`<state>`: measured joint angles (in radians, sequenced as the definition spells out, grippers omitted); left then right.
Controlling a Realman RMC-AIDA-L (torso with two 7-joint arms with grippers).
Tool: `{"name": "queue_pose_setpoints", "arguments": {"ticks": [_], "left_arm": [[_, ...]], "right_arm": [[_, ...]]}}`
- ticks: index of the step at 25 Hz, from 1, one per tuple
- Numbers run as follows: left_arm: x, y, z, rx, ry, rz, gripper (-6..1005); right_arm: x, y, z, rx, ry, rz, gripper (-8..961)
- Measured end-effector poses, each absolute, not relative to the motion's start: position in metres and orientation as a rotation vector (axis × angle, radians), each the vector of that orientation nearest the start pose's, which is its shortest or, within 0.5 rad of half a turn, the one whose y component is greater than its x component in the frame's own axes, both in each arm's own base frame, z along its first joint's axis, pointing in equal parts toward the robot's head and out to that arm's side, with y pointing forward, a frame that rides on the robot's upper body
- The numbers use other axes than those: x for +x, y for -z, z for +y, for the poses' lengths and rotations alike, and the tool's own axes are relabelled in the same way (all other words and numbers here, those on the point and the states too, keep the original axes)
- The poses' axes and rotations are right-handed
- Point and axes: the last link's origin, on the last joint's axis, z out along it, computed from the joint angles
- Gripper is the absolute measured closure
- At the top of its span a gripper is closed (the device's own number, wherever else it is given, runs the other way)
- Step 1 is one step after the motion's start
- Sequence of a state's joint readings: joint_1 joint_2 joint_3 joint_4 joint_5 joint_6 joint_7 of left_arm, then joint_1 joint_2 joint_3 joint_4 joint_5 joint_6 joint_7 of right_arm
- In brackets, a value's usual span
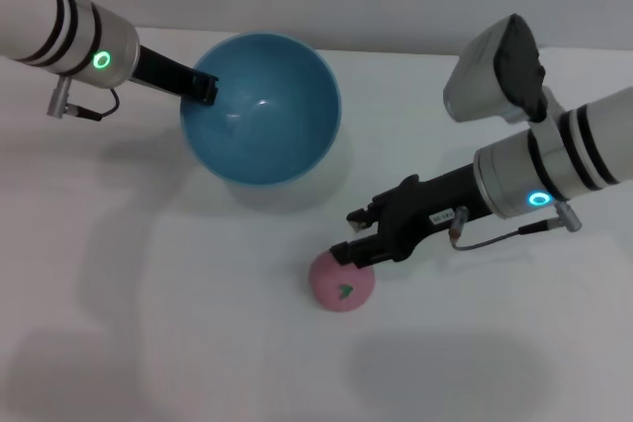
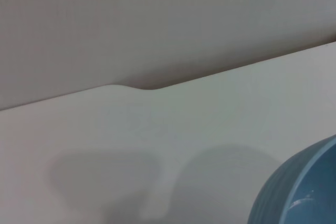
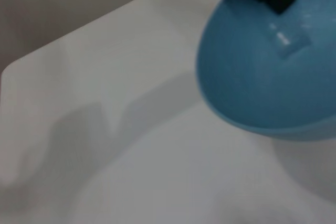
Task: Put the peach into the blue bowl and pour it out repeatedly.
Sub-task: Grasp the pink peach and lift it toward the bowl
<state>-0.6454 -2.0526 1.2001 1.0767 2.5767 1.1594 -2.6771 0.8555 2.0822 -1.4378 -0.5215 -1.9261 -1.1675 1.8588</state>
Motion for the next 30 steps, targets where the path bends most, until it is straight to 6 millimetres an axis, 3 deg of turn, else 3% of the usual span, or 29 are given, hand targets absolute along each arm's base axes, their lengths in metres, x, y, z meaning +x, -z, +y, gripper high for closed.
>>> {"name": "queue_pose_setpoints", "arguments": {"ticks": [20, 27, 30], "left_arm": [[-0.207, -0.011, 0.411, -2.287, -0.151, -1.169, 1001], [-0.203, -0.004, 0.409, -2.310, -0.174, -1.148, 1001], [-0.202, -0.004, 0.410, -2.312, -0.173, -1.146, 1001]], "right_arm": [[0.193, 0.143, 0.350, -2.979, 0.135, 0.614, 410], [0.196, 0.144, 0.351, -2.962, 0.150, 0.595, 420], [0.196, 0.142, 0.352, -2.954, 0.141, 0.600, 542]]}}
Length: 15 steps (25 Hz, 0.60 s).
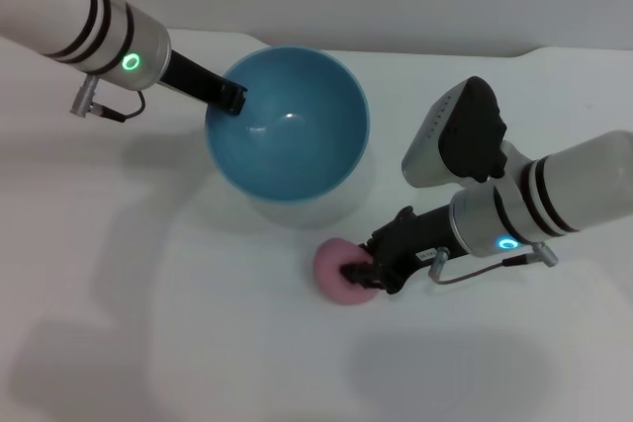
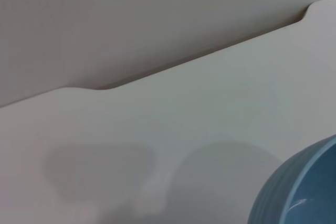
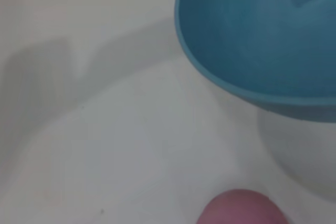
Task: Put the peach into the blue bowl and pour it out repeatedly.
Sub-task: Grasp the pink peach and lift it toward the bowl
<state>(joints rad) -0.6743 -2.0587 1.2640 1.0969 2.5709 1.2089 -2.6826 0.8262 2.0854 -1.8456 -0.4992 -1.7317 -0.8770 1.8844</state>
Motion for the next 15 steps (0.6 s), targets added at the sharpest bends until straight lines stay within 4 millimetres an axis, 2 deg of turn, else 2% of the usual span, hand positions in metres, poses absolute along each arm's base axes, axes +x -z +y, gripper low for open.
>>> {"name": "queue_pose_setpoints", "arguments": {"ticks": [2, 9, 12, 15], "left_arm": [[-0.201, -0.004, 0.410, -2.313, -0.173, -1.144, 1000], [-0.202, 0.001, 0.408, -2.326, -0.196, -1.137, 1000], [-0.199, 0.005, 0.406, -2.344, -0.192, -1.139, 1000], [-0.197, 0.009, 0.405, -2.360, -0.201, -1.132, 1001]], "right_arm": [[0.197, 0.141, 0.353, -2.943, 0.129, 0.615, 623], [0.206, 0.128, 0.359, -2.874, 0.003, 0.746, 736], [0.212, 0.116, 0.359, -2.832, -0.091, 0.824, 768], [0.221, 0.095, 0.359, -2.777, -0.226, 0.901, 791]]}}
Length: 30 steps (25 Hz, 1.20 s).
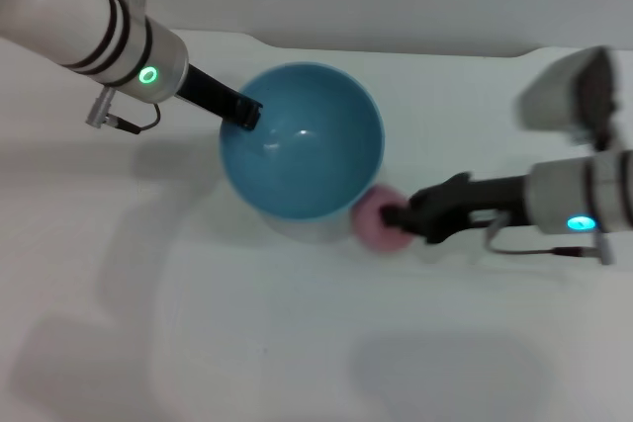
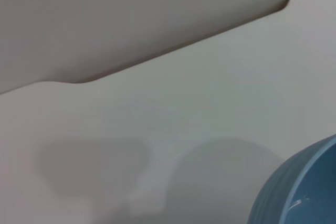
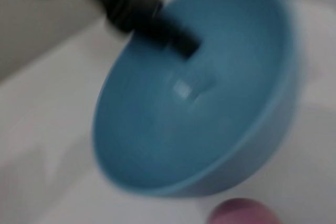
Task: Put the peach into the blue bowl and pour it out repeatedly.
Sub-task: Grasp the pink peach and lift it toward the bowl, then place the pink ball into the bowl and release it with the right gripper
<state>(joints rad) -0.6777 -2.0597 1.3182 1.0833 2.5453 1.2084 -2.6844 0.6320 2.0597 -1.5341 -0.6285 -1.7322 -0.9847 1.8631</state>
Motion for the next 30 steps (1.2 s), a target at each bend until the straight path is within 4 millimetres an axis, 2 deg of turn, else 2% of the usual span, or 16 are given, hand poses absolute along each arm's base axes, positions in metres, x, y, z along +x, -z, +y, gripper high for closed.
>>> {"name": "queue_pose_setpoints", "arguments": {"ticks": [6, 8, 10, 11, 14, 18, 21, 26, 30], "left_arm": [[-0.191, 0.025, 0.400, -2.420, -0.276, -1.093, 1001], [-0.190, 0.031, 0.398, -2.444, -0.311, -1.086, 1000], [-0.187, 0.040, 0.395, -2.472, -0.351, -1.079, 1000], [-0.185, 0.045, 0.393, -2.491, -0.366, -1.075, 1000], [-0.179, 0.056, 0.389, -2.534, -0.389, -1.059, 1000], [-0.170, 0.063, 0.388, -2.565, -0.379, -1.031, 1001], [-0.164, 0.067, 0.388, -2.584, -0.360, -1.029, 1000], [-0.160, 0.068, 0.389, -2.593, -0.348, -1.026, 1000], [-0.159, 0.068, 0.389, -2.594, -0.347, -1.024, 1001]], "right_arm": [[0.250, 0.038, 0.349, -2.637, -0.542, 0.989, 842], [0.253, 0.018, 0.347, -2.606, -0.638, 0.970, 862], [0.245, -0.006, 0.344, -2.618, -0.766, 0.871, 883], [0.245, -0.006, 0.344, -2.618, -0.766, 0.871, 884], [0.225, -0.020, 0.341, -2.698, -0.844, 0.723, 889], [0.200, -0.018, 0.345, -2.800, -0.842, 0.585, 893], [0.190, -0.004, 0.349, -2.895, -0.728, 0.535, 892], [0.197, 0.018, 0.354, -2.957, -0.498, 0.610, 875], [0.200, 0.023, 0.357, -2.942, -0.448, 0.653, 811]]}}
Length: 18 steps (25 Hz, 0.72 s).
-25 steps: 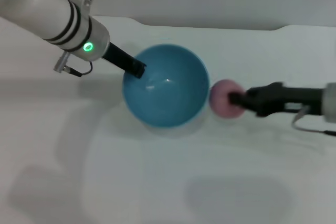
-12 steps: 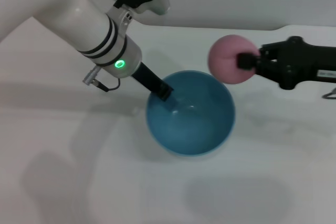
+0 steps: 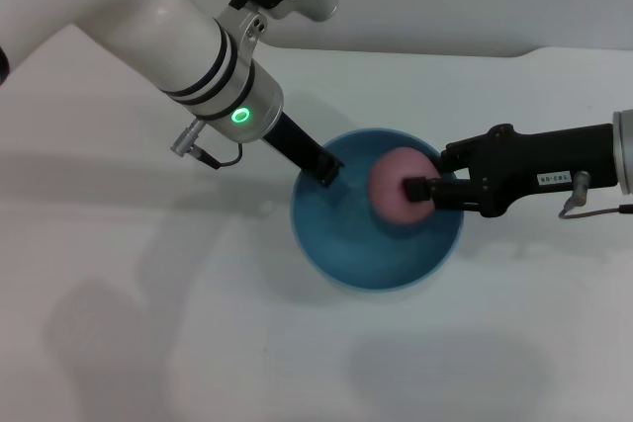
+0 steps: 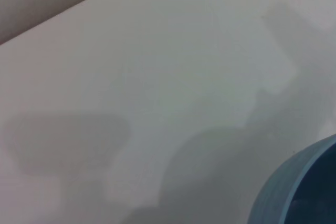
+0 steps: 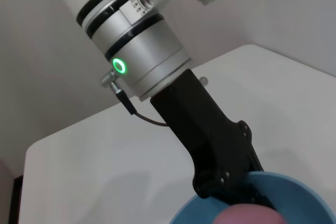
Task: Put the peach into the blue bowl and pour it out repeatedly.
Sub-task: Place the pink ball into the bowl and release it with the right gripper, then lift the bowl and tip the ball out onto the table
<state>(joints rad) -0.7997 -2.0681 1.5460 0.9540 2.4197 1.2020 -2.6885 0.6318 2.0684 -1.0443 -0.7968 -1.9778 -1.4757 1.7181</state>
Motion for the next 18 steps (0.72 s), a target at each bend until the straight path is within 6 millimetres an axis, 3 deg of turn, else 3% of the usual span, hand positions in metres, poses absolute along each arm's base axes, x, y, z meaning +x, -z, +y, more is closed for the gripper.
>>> {"name": "queue_pose_setpoints", "arguments": {"ticks": [6, 11, 14, 18], "left_arm": [[-0.155, 0.068, 0.391, -2.597, -0.343, -1.014, 1001], [-0.154, 0.068, 0.391, -2.597, -0.330, -1.015, 1000], [-0.155, 0.069, 0.394, -2.585, -0.295, -1.004, 1000], [-0.151, 0.081, 0.396, -2.578, -0.161, -0.971, 1001]], "right_arm": [[0.200, 0.022, 0.357, -2.941, -0.450, 0.650, 564], [0.198, 0.014, 0.362, -2.893, -0.496, 0.665, 425], [0.203, -0.005, 0.371, -2.741, -0.662, 0.729, 430], [0.230, -0.040, 0.377, -2.415, -0.922, 0.878, 436]]}}
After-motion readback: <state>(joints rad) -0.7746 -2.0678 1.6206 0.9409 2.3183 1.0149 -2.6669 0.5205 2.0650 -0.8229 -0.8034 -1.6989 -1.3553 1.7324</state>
